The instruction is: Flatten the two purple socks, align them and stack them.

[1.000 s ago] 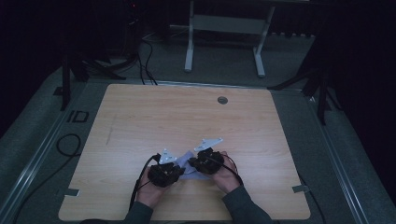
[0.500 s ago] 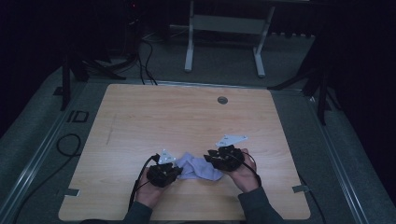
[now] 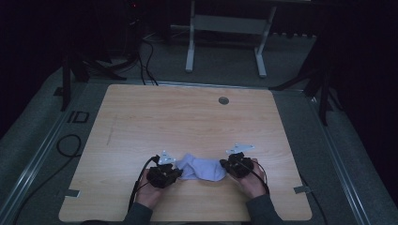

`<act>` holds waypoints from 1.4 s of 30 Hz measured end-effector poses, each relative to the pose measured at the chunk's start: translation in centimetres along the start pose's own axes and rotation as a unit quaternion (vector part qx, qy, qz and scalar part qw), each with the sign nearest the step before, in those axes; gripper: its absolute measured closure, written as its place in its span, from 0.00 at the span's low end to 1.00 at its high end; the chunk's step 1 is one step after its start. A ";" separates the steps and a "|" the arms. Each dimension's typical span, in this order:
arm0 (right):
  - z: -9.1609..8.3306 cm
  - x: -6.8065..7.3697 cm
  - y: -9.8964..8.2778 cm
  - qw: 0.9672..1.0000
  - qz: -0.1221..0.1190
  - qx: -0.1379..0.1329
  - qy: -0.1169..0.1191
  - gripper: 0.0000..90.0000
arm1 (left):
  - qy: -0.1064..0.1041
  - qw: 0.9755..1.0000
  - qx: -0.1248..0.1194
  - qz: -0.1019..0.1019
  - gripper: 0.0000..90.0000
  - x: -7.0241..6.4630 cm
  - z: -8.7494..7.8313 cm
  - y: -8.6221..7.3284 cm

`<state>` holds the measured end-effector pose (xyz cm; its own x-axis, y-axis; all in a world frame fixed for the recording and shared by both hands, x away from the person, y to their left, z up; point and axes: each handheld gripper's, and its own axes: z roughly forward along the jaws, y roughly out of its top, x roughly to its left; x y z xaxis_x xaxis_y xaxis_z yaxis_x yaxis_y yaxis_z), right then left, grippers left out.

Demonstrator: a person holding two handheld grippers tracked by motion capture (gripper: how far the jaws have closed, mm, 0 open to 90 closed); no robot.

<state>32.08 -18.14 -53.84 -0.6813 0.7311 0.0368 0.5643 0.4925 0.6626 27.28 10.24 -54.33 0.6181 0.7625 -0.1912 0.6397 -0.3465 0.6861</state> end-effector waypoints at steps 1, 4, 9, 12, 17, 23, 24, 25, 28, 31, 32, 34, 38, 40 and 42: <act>-0.1 0.1 0.0 1.000 0.000 -0.001 -0.001 1.00 | 0.000 1.000 0.001 -0.001 0.98 0.0 0.0 0.0; -0.4 0.1 0.1 1.000 0.002 -0.011 0.000 1.00 | 0.000 1.000 0.001 -0.002 0.98 0.1 -0.1 -0.1; -0.8 0.0 0.4 1.000 0.007 -0.023 -0.004 1.00 | -0.004 1.000 0.009 -0.004 0.98 0.3 -0.1 -0.2; -0.9 -0.1 0.6 1.000 0.009 -0.028 -0.007 1.00 | -0.007 1.000 0.013 -0.004 0.98 0.4 -0.2 -0.2; -0.9 -0.3 0.9 0.999 0.013 -0.031 -0.010 1.00 | -0.021 0.999 0.026 -0.005 0.98 0.6 -0.4 -0.3; 0.1 -0.7 0.6 1.000 0.016 -0.016 -0.017 1.00 | -0.016 0.999 0.041 0.002 0.98 0.9 -0.6 -0.5; 0.3 -0.6 0.4 1.000 0.016 -0.013 -0.018 1.00 | -0.013 0.999 0.042 0.003 0.98 1.0 -0.6 -0.5; 0.4 -0.6 0.3 1.000 0.015 -0.012 -0.018 1.00 | -0.010 0.999 0.044 0.005 0.98 1.0 -0.6 -0.5; 0.6 -0.6 0.1 1.000 0.014 -0.008 -0.016 0.99 | -0.001 0.999 0.049 0.007 0.98 1.0 -0.5 -0.6; 0.6 -0.5 0.1 1.000 0.012 -0.008 -0.010 0.93 | 0.012 0.999 0.051 0.009 0.89 1.0 -0.5 -0.8; 0.5 -0.5 0.1 1.000 0.012 -0.011 -0.008 0.89 | 0.013 0.999 0.049 0.008 0.85 1.0 -0.5 -0.8; 0.2 -0.5 0.1 1.000 0.014 -0.018 -0.004 0.81 | 0.014 0.999 0.041 0.003 0.79 1.2 -0.6 -0.8; -0.7 -0.5 0.0 0.999 0.025 -0.038 0.002 0.72 | 0.019 1.000 0.024 -0.002 0.68 1.6 -1.1 -0.8; -1.2 -0.6 -0.1 0.998 0.033 -0.050 0.009 0.70 | 0.024 1.000 0.013 -0.005 0.64 1.9 -1.4 -0.8; -1.5 -0.8 -0.2 0.998 0.036 -0.057 0.008 0.68 | 0.029 1.000 0.006 -0.006 0.61 2.2 -1.7 -0.8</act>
<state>31.78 -19.60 -52.89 -0.6487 0.7544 0.1000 0.5564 0.3805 0.7386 27.40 13.15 -54.10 0.5835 0.7967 -0.1576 0.6517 -0.3435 0.6762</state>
